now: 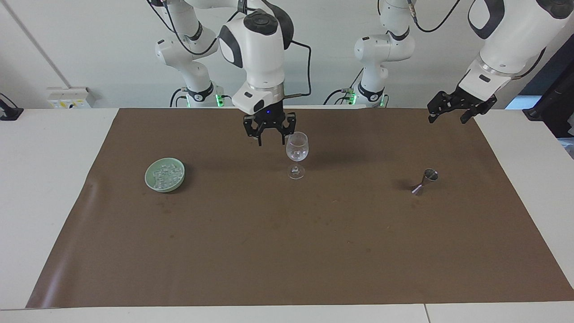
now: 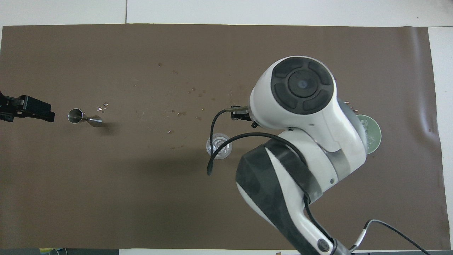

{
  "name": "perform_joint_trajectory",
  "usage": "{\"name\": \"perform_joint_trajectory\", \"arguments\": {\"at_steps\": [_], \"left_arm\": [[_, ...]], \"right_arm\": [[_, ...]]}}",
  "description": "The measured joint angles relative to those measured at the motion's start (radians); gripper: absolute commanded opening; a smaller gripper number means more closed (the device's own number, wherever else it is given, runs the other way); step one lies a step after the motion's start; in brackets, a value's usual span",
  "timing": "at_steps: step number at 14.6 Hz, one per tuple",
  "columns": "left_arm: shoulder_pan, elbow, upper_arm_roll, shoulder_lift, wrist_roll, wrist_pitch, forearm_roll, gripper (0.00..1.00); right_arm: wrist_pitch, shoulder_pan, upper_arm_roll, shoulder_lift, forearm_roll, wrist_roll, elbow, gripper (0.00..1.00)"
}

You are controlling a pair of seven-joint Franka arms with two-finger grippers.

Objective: Pour wine and add ice with both arms

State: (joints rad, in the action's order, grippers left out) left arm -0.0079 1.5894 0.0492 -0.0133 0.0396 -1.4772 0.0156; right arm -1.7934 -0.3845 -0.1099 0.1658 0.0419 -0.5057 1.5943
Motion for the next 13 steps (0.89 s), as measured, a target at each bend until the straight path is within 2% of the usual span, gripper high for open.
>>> {"name": "perform_joint_trajectory", "arguments": {"at_steps": [3, 7, 11, 13], "left_arm": [[0.000, 0.010, 0.000, -0.004, 0.000, -0.005, -0.002, 1.00], [0.000, 0.012, 0.000, -0.004, 0.000, -0.021, -0.002, 1.00], [0.000, 0.013, 0.000, -0.004, 0.000, -0.021, -0.002, 1.00], [0.000, 0.013, 0.000, -0.004, 0.000, -0.021, -0.002, 1.00]], "right_arm": [[0.123, 0.124, 0.002, -0.043, 0.001, 0.035, -0.015, 1.00], [0.172, 0.297, 0.003, -0.114, -0.001, 0.175, -0.013, 1.00], [0.219, 0.408, 0.009, -0.128, -0.001, 0.355, -0.006, 1.00], [0.243, 0.429, 0.059, -0.127, -0.003, 0.436, -0.004, 1.00]]}}
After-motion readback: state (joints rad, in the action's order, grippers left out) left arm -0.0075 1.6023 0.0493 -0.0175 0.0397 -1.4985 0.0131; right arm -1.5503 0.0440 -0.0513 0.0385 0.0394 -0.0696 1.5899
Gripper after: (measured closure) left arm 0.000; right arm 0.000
